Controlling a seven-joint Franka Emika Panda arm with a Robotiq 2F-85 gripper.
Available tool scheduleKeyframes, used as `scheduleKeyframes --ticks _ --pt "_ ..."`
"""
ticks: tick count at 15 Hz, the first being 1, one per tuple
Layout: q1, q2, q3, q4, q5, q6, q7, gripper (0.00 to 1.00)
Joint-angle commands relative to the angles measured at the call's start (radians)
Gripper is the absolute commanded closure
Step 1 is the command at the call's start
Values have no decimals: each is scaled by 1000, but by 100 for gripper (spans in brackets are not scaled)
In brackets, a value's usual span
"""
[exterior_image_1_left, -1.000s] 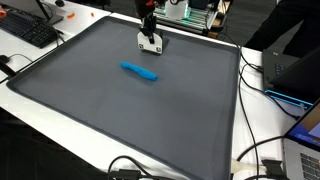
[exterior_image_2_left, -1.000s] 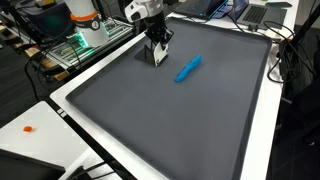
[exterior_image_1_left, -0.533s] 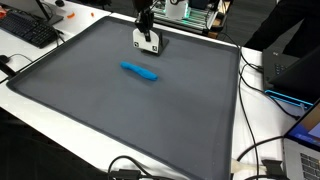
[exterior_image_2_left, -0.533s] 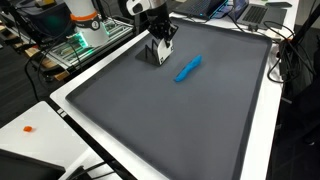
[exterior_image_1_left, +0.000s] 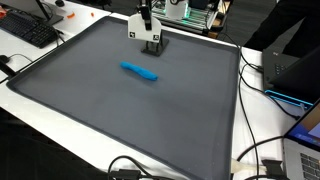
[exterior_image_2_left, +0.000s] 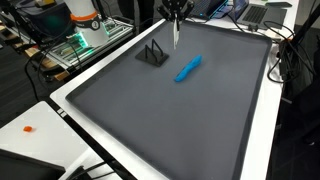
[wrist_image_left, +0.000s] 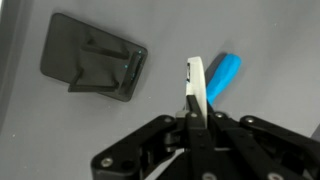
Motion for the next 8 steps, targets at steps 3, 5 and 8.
scheduleKeyframes --ticks 3,5,8 --pt "24 89 18 207 -56 -244 -186 99" --pt "32 132 22 267 -79 -293 -259 99" --pt "46 210 22 355 -118 -341 -377 99"
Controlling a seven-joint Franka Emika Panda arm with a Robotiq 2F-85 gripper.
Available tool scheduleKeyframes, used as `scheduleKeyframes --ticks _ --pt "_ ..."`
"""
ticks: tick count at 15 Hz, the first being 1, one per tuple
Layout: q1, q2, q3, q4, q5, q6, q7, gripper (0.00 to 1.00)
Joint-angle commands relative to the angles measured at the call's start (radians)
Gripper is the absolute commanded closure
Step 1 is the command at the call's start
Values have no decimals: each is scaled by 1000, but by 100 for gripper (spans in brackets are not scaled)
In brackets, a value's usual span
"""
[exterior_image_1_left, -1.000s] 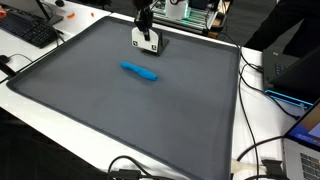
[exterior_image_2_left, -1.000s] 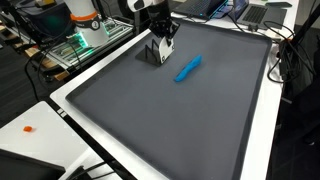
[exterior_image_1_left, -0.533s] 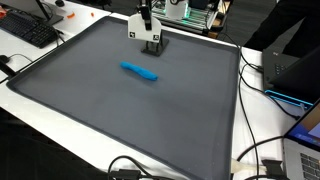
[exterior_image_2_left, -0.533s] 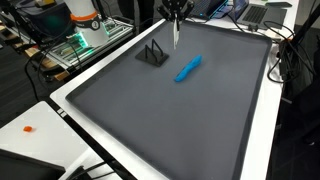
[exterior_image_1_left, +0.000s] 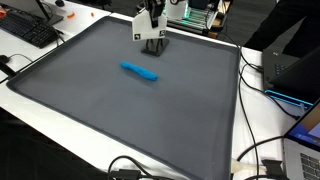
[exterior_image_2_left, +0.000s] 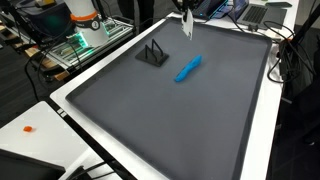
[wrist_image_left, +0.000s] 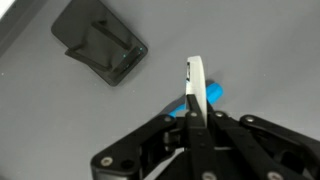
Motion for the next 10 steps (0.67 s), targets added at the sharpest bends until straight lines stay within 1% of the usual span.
scheduleKeyframes --ticks 1,8,9,10 --pt "19 113 -3 122 -57 -66 -139 99" --pt "56 261 -13 255 -138 -97 -429 99" --pt "58 277 -14 268 -142 -100 -455 99" --pt "59 237 -19 223 -109 -63 -404 96"
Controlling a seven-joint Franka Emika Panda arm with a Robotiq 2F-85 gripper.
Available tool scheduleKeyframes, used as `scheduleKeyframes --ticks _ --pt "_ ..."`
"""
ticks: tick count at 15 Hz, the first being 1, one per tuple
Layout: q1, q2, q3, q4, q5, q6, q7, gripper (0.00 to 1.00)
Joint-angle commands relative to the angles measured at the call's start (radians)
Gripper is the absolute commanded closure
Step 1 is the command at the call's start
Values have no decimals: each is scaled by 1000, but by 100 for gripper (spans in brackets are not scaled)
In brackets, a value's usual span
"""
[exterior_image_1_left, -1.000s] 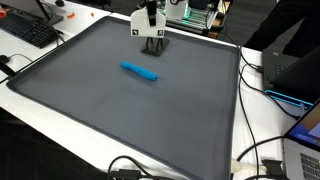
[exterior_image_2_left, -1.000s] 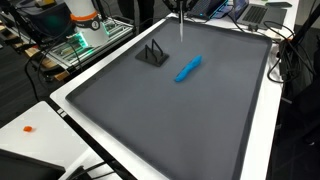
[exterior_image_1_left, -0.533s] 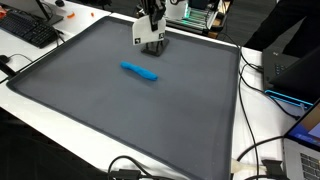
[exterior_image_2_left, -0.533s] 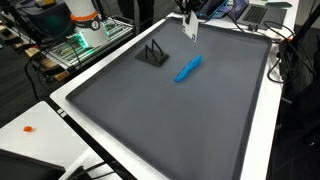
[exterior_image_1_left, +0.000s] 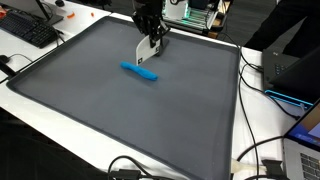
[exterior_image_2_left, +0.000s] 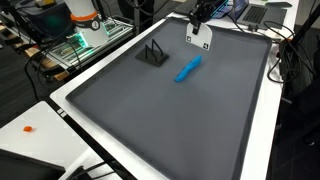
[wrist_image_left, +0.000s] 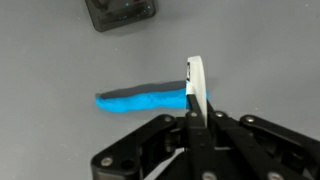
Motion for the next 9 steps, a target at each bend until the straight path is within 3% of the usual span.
scheduleKeyframes --ticks 1,6,9 --pt "18 14 -18 13 4 -3 -27 96" --pt "20 35 -19 34 0 -11 -49 99" --pt "5 54 4 14 38 30 -163 99"
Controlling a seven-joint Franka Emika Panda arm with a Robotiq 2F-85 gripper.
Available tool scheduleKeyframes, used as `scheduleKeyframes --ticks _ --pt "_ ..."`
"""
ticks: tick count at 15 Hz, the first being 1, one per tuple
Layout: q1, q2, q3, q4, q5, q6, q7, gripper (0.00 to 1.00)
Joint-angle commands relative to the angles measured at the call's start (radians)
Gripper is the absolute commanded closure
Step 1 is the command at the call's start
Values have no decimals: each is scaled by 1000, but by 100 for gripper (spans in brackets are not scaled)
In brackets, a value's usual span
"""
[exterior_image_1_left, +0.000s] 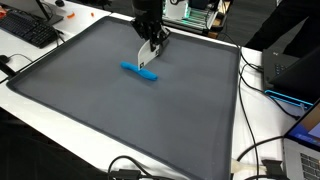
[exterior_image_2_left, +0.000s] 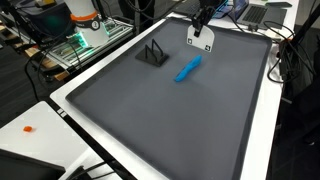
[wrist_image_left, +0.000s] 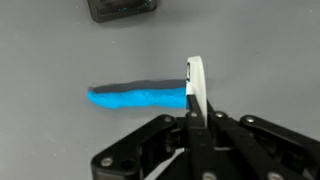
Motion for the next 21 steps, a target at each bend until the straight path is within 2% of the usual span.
scheduleKeyframes --ticks 1,6,21 --pt "6 26 1 -17 25 28 -101 99" --pt "10 62 3 -10 16 44 -193 99" --pt "38 116 -32 33 -54 93 -160 99"
